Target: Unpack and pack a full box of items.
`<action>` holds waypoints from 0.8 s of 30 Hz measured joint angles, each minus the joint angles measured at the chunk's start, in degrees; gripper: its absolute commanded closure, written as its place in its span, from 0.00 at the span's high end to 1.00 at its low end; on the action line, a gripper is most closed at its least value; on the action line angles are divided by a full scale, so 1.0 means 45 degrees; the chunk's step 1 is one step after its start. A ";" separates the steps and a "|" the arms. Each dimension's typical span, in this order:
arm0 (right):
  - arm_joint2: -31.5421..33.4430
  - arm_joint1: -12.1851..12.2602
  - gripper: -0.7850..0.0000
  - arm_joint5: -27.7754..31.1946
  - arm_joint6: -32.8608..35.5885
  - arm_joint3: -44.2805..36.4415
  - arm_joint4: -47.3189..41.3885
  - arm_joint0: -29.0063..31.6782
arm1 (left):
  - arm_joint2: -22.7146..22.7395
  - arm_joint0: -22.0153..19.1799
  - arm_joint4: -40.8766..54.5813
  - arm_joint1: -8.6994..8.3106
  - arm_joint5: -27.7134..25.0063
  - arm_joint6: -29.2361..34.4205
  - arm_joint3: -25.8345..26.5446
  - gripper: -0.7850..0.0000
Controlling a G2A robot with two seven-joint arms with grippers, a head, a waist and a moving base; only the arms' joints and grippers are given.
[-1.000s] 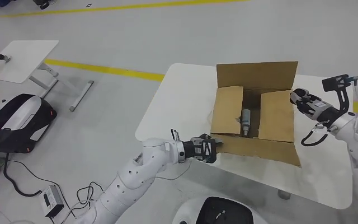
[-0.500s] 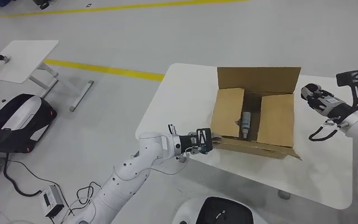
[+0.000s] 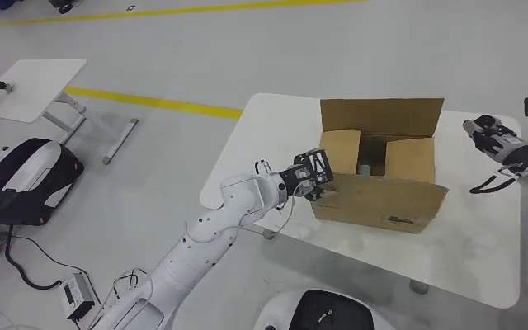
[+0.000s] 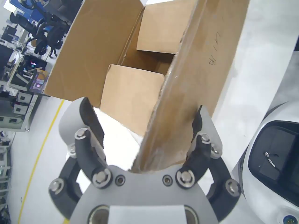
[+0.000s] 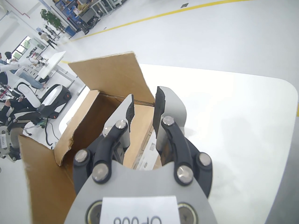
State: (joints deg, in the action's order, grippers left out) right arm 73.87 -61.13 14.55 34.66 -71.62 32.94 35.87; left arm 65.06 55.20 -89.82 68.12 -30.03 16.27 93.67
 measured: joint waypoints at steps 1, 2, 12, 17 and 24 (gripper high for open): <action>-0.0034 -0.0017 0.00 -0.0186 -0.0001 0.0056 0.0013 -0.0114 | -0.0097 -0.0164 0.0032 0.0047 0.0246 0.0307 -0.0126 1.00; -0.0077 -0.0039 0.00 -0.0344 -0.0015 0.0121 -0.0009 -0.0239 | -0.0186 -0.0309 0.0144 0.0096 0.0488 0.0572 -0.0255 1.00; -0.1308 -0.0595 0.00 -0.1340 -0.0466 0.2226 -0.0841 -0.2494 | -0.0802 -0.1333 0.0923 0.0448 0.1888 0.2816 -0.1335 1.00; -0.2372 -0.1063 0.00 -0.1098 -0.0443 0.3937 -0.1276 -0.3827 | -0.0835 -0.1311 0.1422 0.0490 0.1529 0.2905 -0.1509 1.00; -0.3792 -0.1908 0.00 -0.0055 0.0006 0.6627 -0.2413 -0.5524 | -0.0660 -0.0996 0.1170 0.0400 0.0973 0.2966 -0.1327 1.00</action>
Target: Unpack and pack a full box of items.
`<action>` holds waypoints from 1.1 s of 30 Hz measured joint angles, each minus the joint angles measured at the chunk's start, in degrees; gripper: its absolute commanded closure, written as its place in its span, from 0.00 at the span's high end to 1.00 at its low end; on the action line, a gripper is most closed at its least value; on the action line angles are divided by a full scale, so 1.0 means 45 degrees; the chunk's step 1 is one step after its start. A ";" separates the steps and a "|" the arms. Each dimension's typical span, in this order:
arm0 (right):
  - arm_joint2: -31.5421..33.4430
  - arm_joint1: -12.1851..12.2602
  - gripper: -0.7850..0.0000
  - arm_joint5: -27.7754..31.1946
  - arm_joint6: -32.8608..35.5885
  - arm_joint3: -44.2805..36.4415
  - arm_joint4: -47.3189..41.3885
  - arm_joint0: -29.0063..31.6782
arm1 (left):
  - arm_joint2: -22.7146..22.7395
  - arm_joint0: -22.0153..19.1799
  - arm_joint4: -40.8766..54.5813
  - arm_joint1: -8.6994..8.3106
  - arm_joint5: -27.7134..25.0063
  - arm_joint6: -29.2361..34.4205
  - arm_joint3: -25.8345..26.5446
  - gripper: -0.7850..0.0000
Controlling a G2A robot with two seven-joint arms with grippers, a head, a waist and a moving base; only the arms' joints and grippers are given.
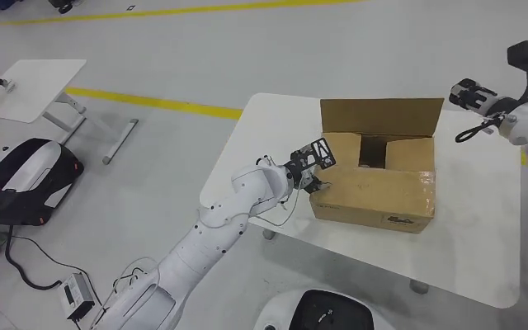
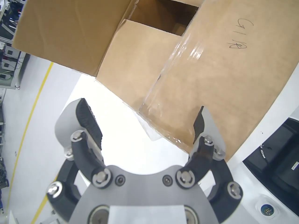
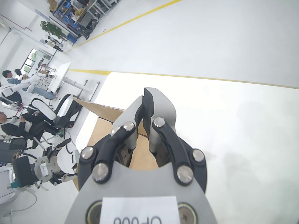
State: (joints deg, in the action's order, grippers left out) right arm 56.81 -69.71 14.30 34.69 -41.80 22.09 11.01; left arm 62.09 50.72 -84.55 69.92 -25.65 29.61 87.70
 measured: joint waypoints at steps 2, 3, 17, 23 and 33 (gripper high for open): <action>-0.0341 -0.0207 0.00 0.0473 0.0067 0.0499 -0.0094 -0.0315 | 0.0038 0.0055 -0.0038 -0.0011 -0.0042 0.0009 0.0029 1.00; -0.0461 -0.0274 0.00 0.0662 0.0100 0.0692 -0.0073 -0.0429 | 0.0049 0.0065 -0.0041 -0.0012 -0.0044 0.0025 0.0036 1.00; -0.0734 -0.0465 0.00 0.2716 0.1780 0.1775 -0.0344 -0.0971 | -0.0006 -0.0318 -0.0392 0.0056 0.0112 -0.0081 -0.0107 1.00; -0.0176 -0.0090 0.00 0.2700 0.1415 0.1064 0.0102 -0.0757 | 0.0000 -0.0400 -0.0280 0.0094 0.0170 -0.0111 -0.0160 1.00; 0.0335 0.0081 0.00 0.0932 -0.0648 0.0780 0.0601 -0.0161 | 0.0140 -0.0260 -0.0299 0.0077 0.0026 -0.0203 -0.0051 1.00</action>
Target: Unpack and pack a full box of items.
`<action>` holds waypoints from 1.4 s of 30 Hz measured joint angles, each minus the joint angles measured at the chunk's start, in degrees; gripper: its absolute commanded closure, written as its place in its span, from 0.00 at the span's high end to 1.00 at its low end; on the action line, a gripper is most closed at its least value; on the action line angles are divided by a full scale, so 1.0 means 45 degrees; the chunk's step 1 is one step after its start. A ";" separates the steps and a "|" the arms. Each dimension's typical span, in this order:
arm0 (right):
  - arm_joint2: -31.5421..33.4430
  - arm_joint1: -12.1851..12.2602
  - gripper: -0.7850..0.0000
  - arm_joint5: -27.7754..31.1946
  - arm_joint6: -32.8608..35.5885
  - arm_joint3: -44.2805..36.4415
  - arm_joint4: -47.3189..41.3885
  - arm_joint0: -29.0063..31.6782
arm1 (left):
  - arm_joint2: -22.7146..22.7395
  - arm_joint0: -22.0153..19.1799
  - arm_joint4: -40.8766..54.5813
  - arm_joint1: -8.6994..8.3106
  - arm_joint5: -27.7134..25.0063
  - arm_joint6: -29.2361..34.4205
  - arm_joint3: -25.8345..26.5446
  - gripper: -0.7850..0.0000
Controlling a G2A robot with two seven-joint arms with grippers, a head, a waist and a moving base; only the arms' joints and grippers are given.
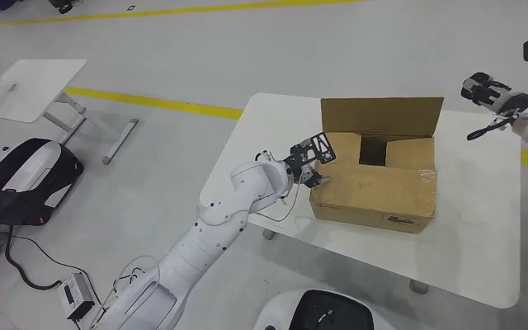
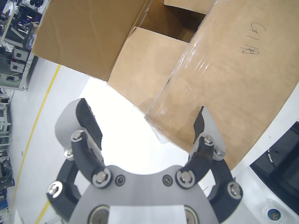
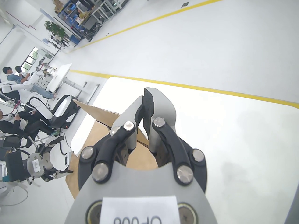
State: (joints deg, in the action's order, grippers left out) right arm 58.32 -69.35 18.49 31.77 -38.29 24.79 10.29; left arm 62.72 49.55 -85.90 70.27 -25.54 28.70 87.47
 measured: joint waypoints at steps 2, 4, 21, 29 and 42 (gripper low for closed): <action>-0.0239 -0.0125 0.00 -0.0099 -0.0044 0.0145 0.0085 -0.0037 | 0.0046 0.0045 -0.0002 -0.0008 -0.0005 -0.0018 0.0029 1.00; -0.0516 -0.0292 0.00 -0.0180 -0.0022 0.0383 0.0091 -0.0130 | 0.0097 0.0100 -0.0011 -0.0018 -0.0024 -0.0017 0.0086 1.00; -0.1201 -0.0818 0.00 0.1438 0.1289 0.1798 -0.0152 -0.0761 | 0.0358 0.0232 -0.0050 -0.0052 -0.0103 -0.0005 0.0165 1.00; -0.1278 -0.0600 0.00 0.2379 0.2895 0.0658 0.0130 0.0028 | 0.0505 0.0254 0.0025 -0.0039 0.0263 0.0171 0.0212 1.00; -0.0704 -0.0149 0.00 0.1511 0.3629 -0.1499 -0.0132 0.1832 | 0.1107 0.0606 0.0929 -0.0027 0.1196 0.0807 0.0466 1.00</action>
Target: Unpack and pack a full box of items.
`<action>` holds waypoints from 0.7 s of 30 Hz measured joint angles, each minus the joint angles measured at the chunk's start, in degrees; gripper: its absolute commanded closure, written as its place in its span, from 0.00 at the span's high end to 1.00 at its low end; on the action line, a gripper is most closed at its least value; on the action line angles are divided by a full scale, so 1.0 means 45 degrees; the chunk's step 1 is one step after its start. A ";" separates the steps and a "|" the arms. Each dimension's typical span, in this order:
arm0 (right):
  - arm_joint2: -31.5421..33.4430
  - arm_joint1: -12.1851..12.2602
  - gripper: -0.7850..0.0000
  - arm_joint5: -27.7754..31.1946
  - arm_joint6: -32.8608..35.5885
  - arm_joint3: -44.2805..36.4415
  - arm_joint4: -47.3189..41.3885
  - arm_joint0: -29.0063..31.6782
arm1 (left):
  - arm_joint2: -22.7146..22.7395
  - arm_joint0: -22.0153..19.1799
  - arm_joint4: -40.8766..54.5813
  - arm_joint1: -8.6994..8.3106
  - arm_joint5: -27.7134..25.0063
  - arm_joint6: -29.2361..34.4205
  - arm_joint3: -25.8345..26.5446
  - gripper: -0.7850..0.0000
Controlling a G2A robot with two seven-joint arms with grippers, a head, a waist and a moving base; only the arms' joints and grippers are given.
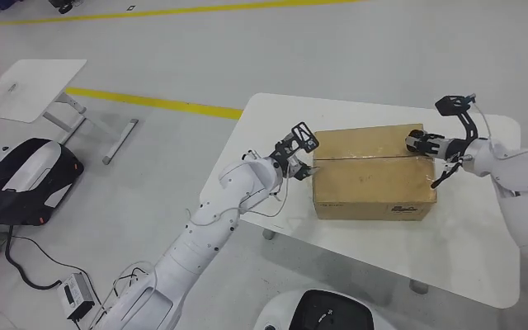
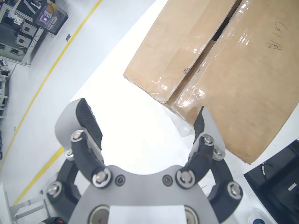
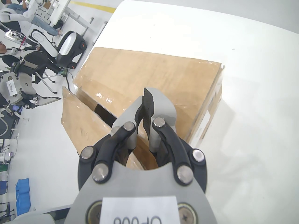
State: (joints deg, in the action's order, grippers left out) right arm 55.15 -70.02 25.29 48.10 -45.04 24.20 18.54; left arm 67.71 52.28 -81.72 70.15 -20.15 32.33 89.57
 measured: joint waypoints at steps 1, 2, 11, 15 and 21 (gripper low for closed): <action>0.0034 0.0024 0.00 -0.0053 0.0025 -0.0120 -0.0010 0.0105 | 0.0008 0.0010 0.0054 0.0001 -0.0017 0.0032 -0.0017 1.00; 0.0060 0.0046 0.00 -0.0112 0.0050 -0.0231 -0.0009 0.0206 | 0.0009 0.0012 0.0104 0.0005 -0.0017 0.0066 -0.0056 1.00; 0.0306 0.0255 0.00 -0.0784 -0.0025 -0.1361 0.0475 0.0933 | -0.0363 -0.0270 -0.0168 0.0107 0.0461 0.0465 -0.0844 1.00; 0.1079 0.0485 0.00 -0.0704 -0.1594 -0.2243 0.0638 0.1380 | -0.0425 -0.0338 -0.0174 0.0140 0.0572 0.0576 -0.0957 1.00; 0.2286 0.0921 0.00 -0.1882 -0.3163 -0.3663 0.2019 0.2269 | -0.0375 -0.0191 -0.1033 0.0091 0.0795 0.0428 -0.0435 1.00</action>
State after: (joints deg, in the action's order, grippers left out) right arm 65.44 -65.88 16.82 33.87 -61.52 33.28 28.75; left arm 66.02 51.42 -86.36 70.56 -16.58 34.26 87.61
